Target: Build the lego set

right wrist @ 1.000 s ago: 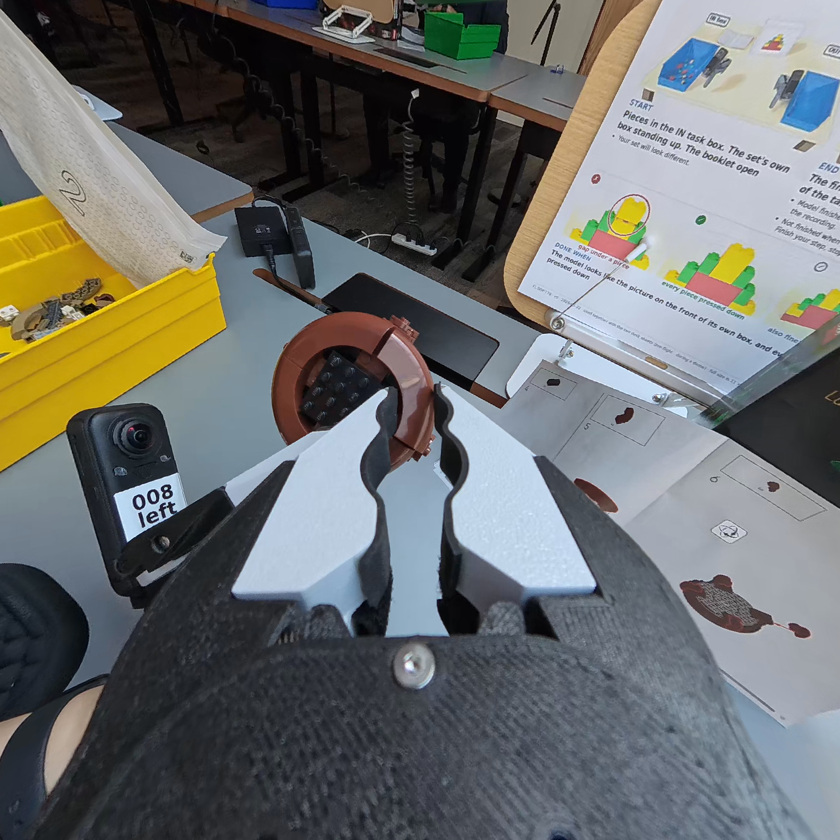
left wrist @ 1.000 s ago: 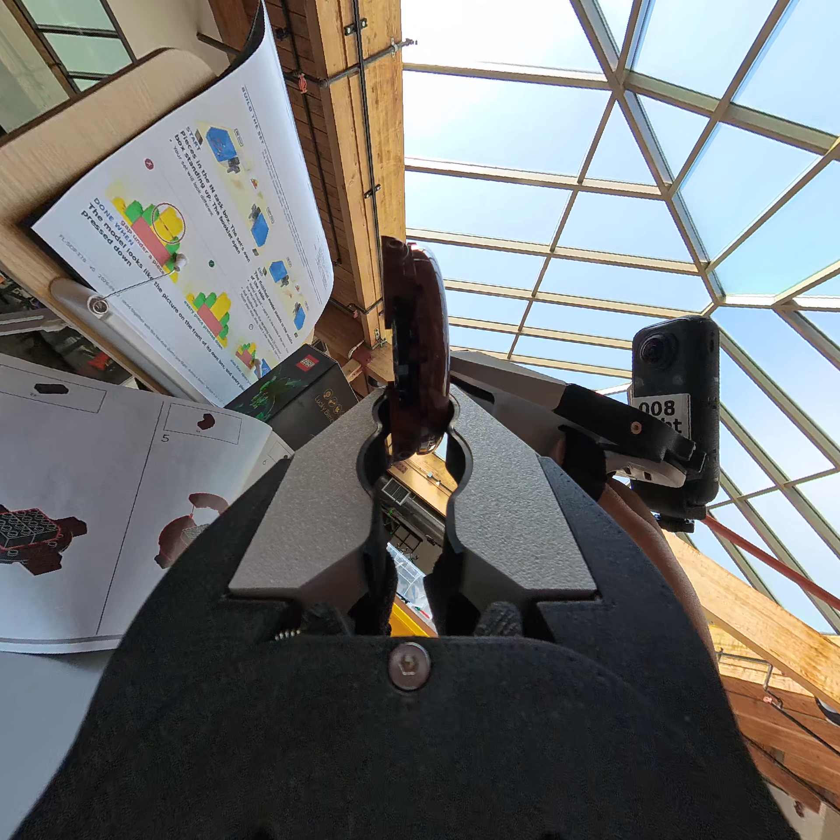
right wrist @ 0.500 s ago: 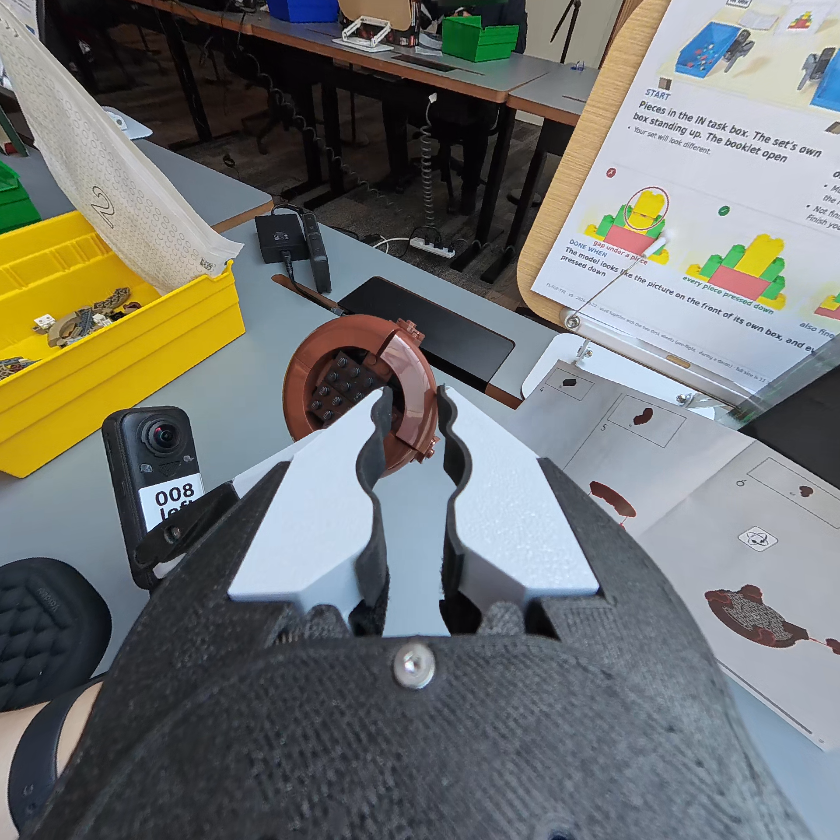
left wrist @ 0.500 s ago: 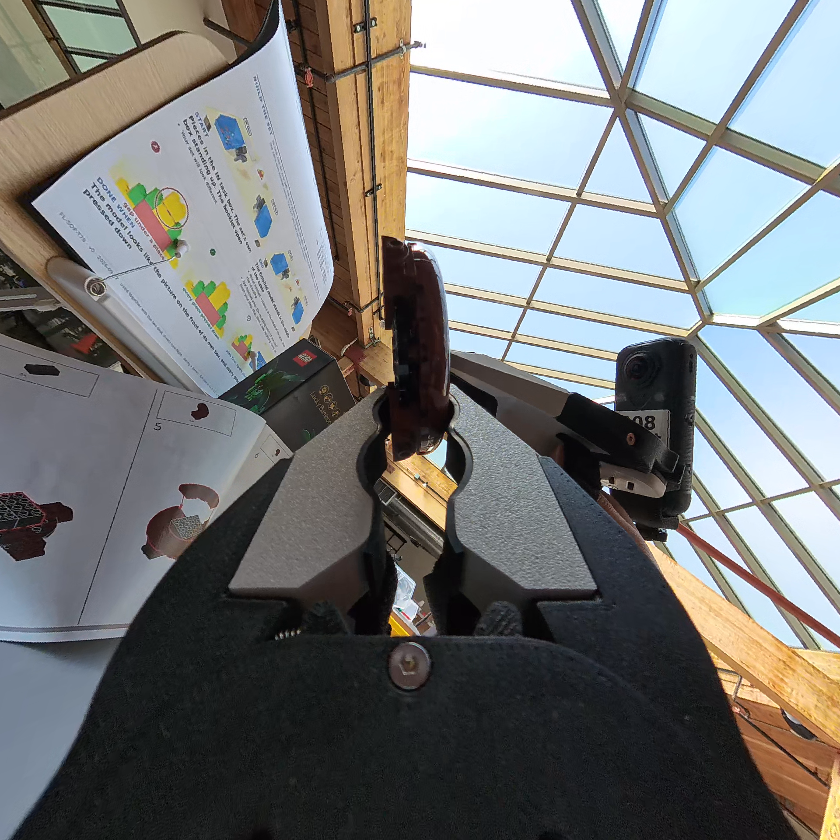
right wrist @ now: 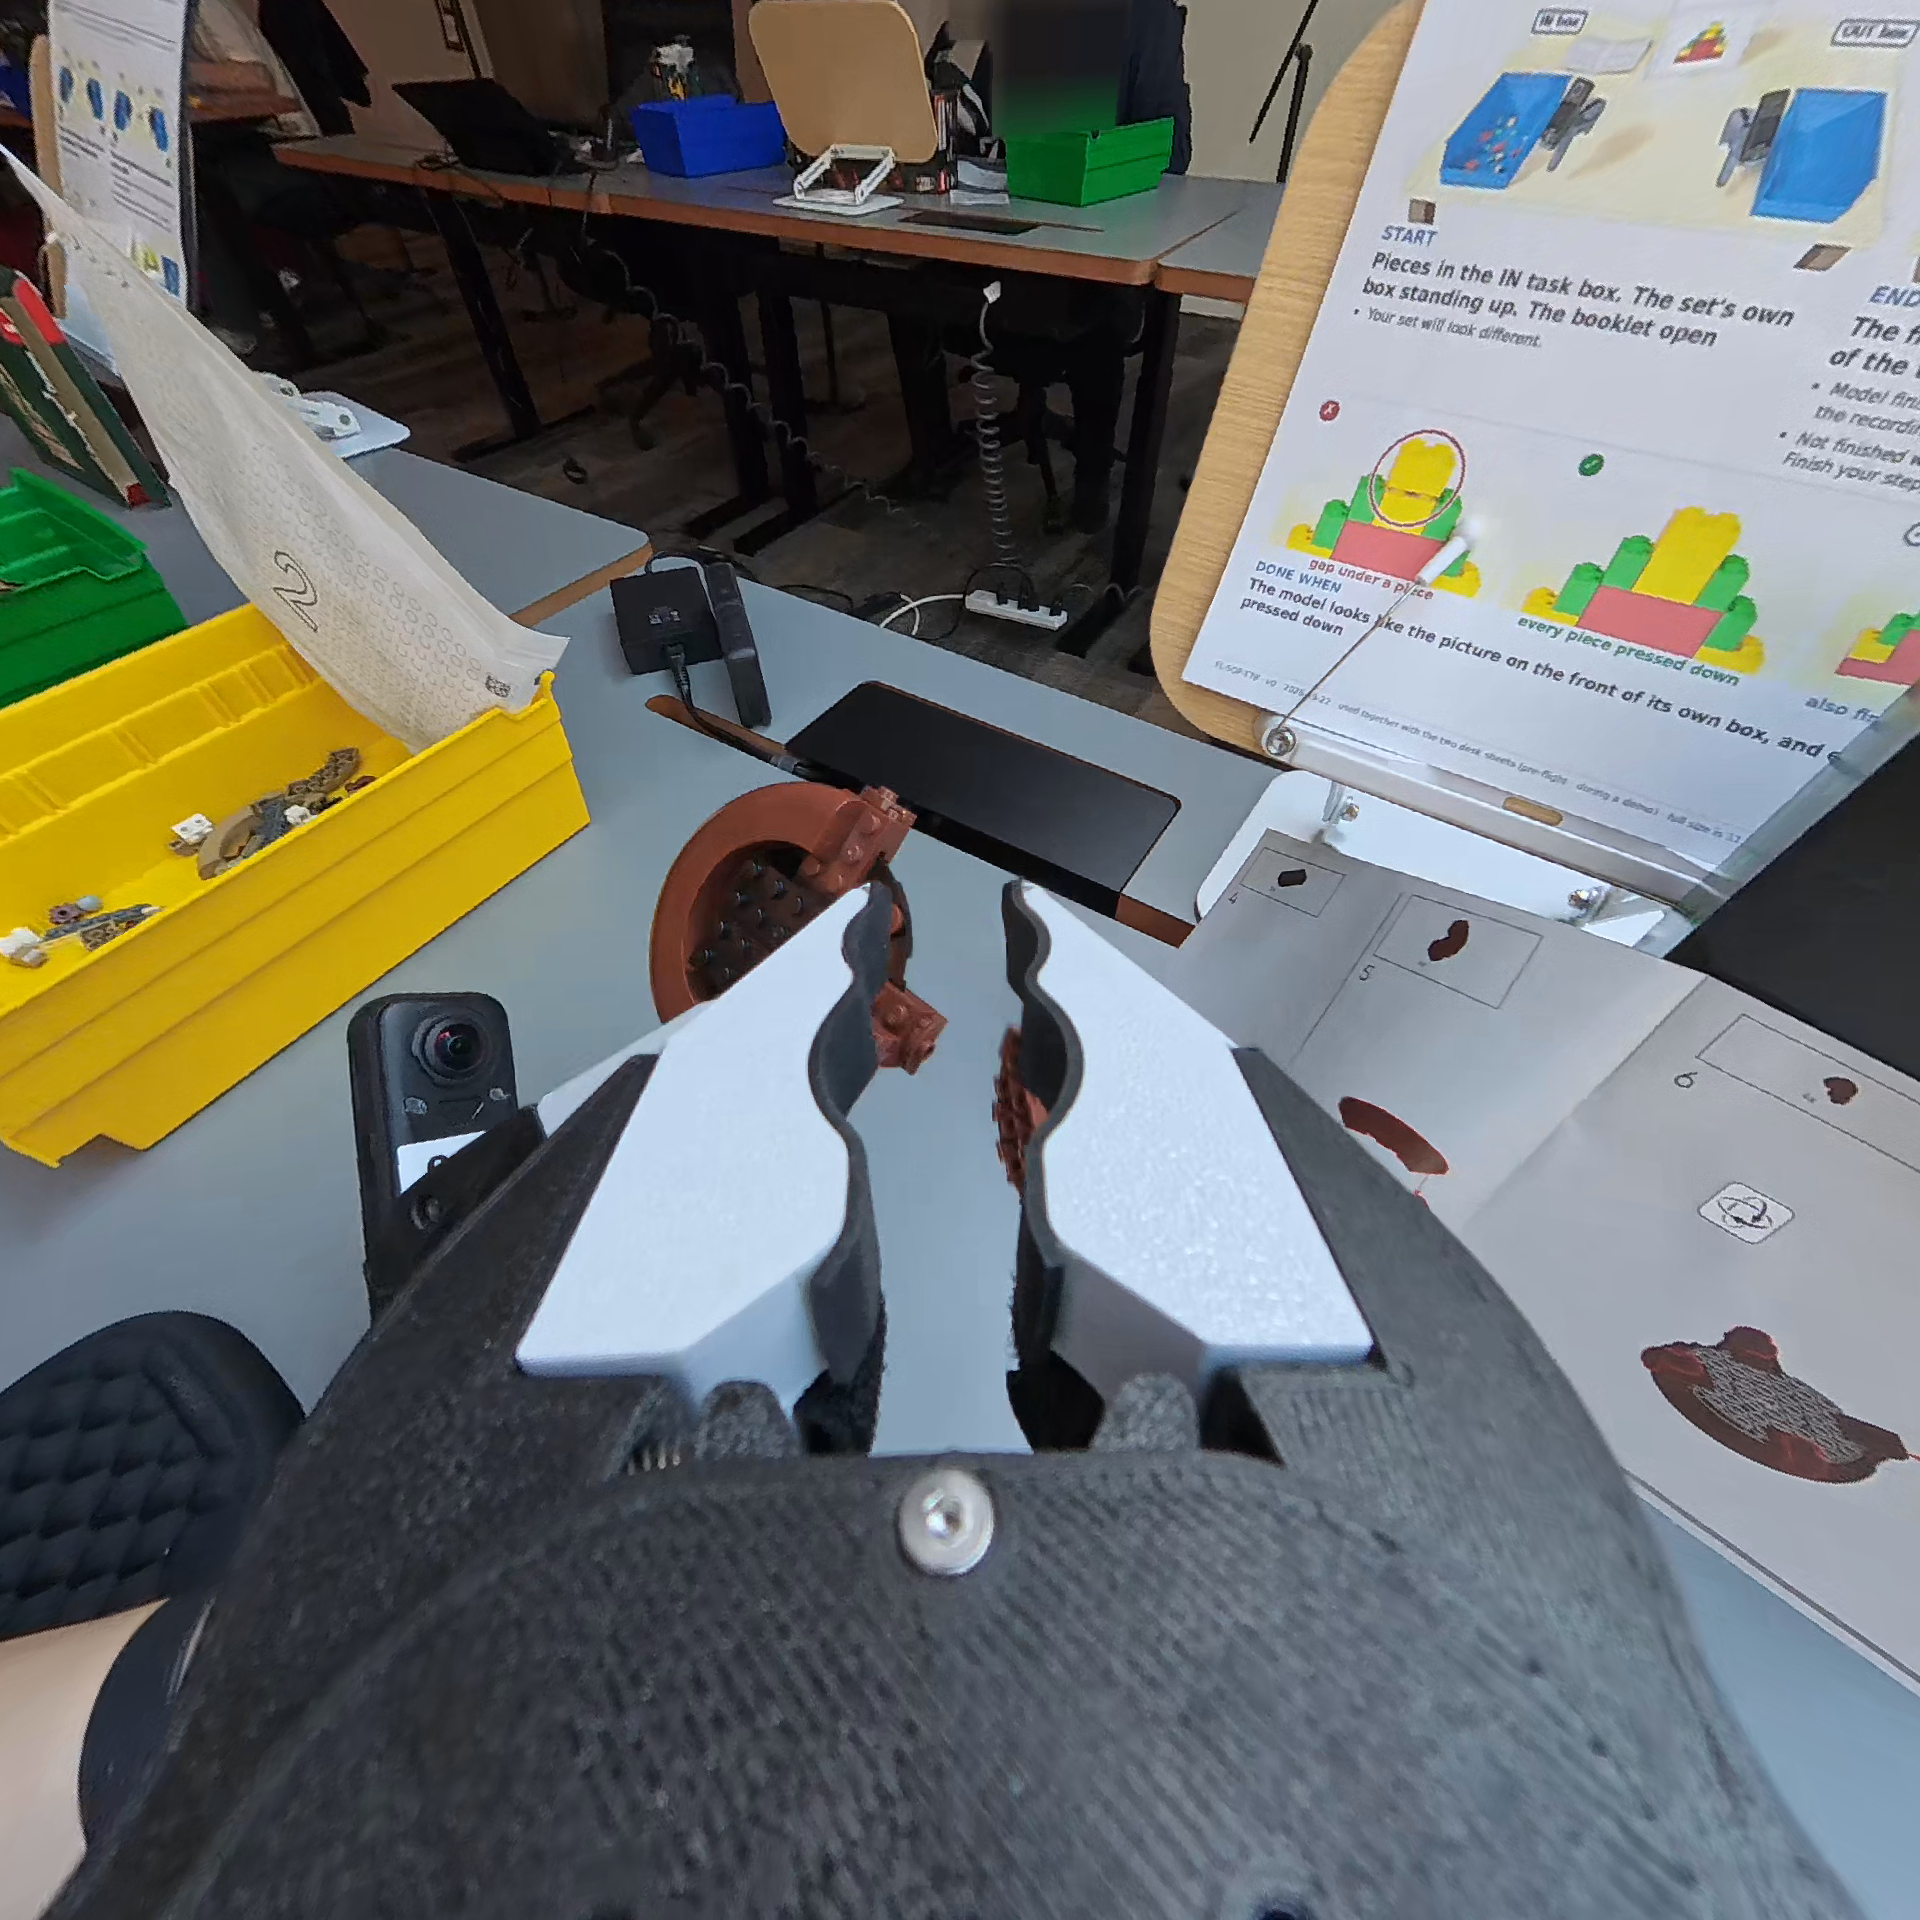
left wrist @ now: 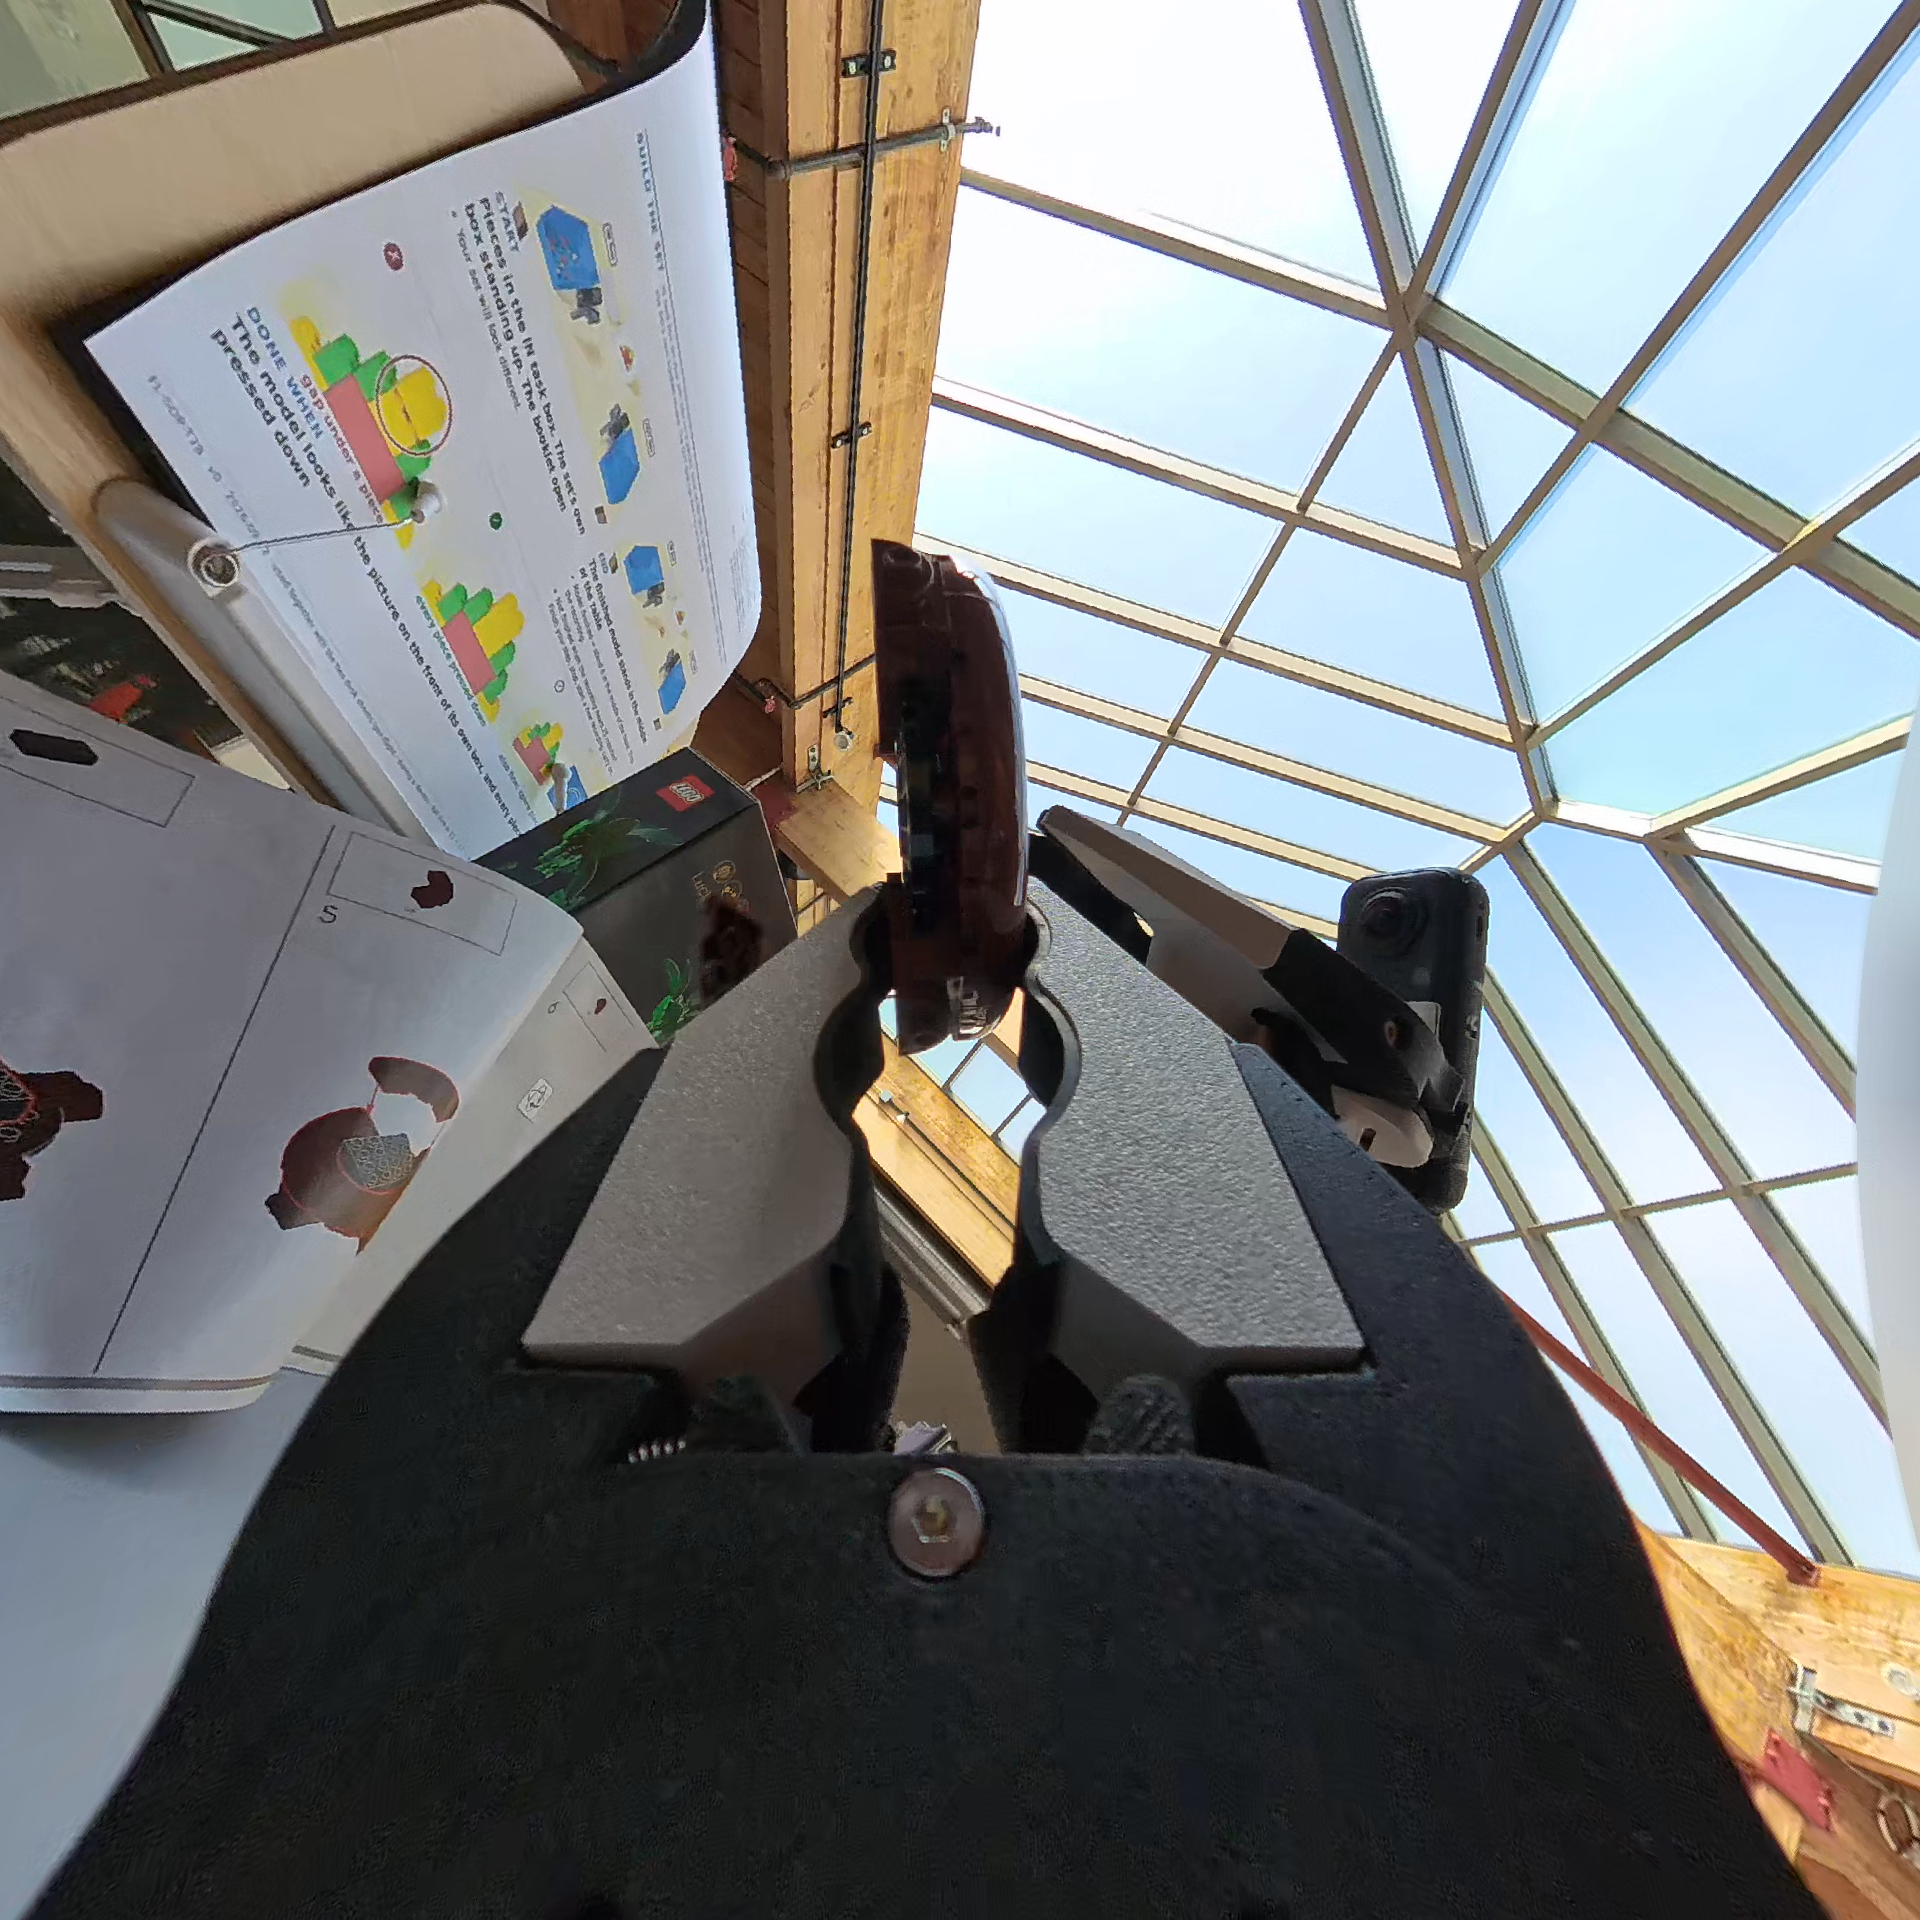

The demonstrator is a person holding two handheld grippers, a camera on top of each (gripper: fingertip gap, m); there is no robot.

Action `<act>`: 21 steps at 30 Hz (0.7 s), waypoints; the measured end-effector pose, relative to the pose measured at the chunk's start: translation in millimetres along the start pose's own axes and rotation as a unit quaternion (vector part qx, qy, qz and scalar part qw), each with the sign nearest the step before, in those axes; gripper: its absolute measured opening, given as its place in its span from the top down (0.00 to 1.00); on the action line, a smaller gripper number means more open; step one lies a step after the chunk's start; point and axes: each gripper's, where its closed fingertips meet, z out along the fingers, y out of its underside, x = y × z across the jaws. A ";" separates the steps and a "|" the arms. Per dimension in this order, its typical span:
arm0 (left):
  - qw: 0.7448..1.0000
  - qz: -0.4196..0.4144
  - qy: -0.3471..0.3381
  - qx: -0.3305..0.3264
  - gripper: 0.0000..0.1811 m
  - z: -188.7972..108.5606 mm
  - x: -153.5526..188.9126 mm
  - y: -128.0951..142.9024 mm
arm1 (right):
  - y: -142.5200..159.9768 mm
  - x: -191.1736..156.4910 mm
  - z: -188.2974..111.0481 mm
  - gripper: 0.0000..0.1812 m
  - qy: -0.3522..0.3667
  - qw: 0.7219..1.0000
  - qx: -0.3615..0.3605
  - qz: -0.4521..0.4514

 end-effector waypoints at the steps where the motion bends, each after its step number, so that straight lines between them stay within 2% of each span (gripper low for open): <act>1: 1.000 -0.006 -0.010 0.002 0.90 -1.2 -4.1 -0.8 | 3.1 6.5 -0.4 0.88 0.002 1.000 -0.009 0.006; 4: 1.000 0.006 -0.025 0.003 0.90 -3.3 -9.6 -11.9 | 6.7 28.6 -6.7 0.89 -0.005 0.999 -0.007 0.037; 6: 0.999 0.029 -0.028 0.005 0.90 -3.9 -8.1 -27.1 | 18.9 49.0 -11.6 0.89 0.002 0.998 -0.032 0.049; 10: 0.995 0.091 -0.033 -0.016 0.90 -3.8 -4.7 -54.6 | 68.1 82.8 -7.8 0.89 -0.009 0.991 -0.122 0.056; 14: 0.993 0.104 -0.014 -0.055 0.90 -2.5 1.5 -69.1 | 134.3 57.5 9.1 0.89 -0.153 0.963 -0.221 0.032; 16: 0.991 0.114 -0.008 -0.072 0.90 -2.9 3.5 -73.8 | 165.0 51.3 19.1 0.89 -0.166 0.948 -0.270 0.040; 18: 0.987 0.131 -0.010 -0.090 0.90 -3.3 3.2 -76.6 | 185.7 43.4 23.6 0.90 -0.181 0.935 -0.306 -0.005; 21: 0.979 0.156 -0.009 -0.127 0.90 -3.5 3.4 -75.3 | 209.2 44.3 31.0 0.89 -0.183 0.908 -0.323 -0.192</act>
